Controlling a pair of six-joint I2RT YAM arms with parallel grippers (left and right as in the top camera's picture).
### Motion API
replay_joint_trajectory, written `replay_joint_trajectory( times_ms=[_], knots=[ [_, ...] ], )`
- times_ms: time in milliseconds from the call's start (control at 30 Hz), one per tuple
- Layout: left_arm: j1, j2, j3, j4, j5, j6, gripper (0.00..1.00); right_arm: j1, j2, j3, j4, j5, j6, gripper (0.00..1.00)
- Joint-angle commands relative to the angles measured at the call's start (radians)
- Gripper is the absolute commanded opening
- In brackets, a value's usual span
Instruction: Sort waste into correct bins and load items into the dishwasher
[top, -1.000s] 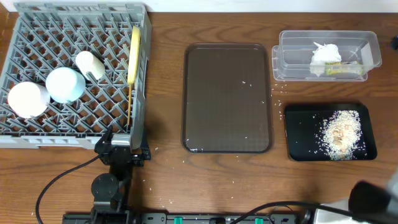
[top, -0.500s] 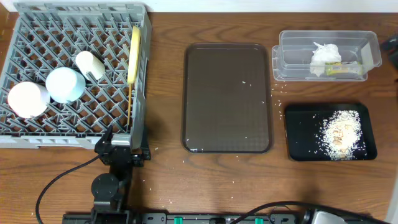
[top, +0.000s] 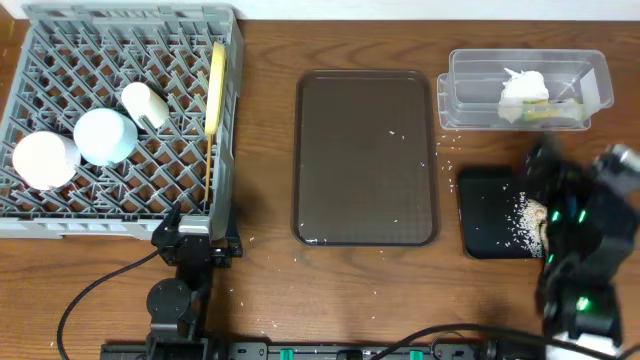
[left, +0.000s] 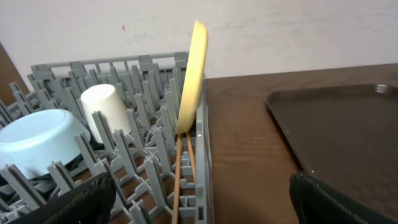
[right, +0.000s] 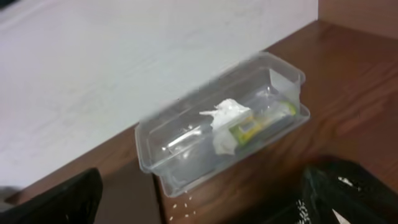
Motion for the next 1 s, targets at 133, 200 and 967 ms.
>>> replay_joint_trajectory(
  times_ms=[133, 200, 967],
  knots=[
    [0.005, -0.005, -0.019, -0.035, -0.029, -0.008, 0.90, 0.010, -0.319, -0.237, 0.063, -0.037, -0.045, 0.99],
    [0.005, -0.005, -0.019, -0.035, -0.029, -0.009, 0.90, 0.013, -0.395, -0.281, 0.063, -0.048, -0.052, 0.99],
    [0.005, -0.005, -0.019, -0.035, -0.029, -0.008, 0.90, 0.038, -0.658, -0.527, 0.152, -0.110, -0.156, 0.99]
  ],
)
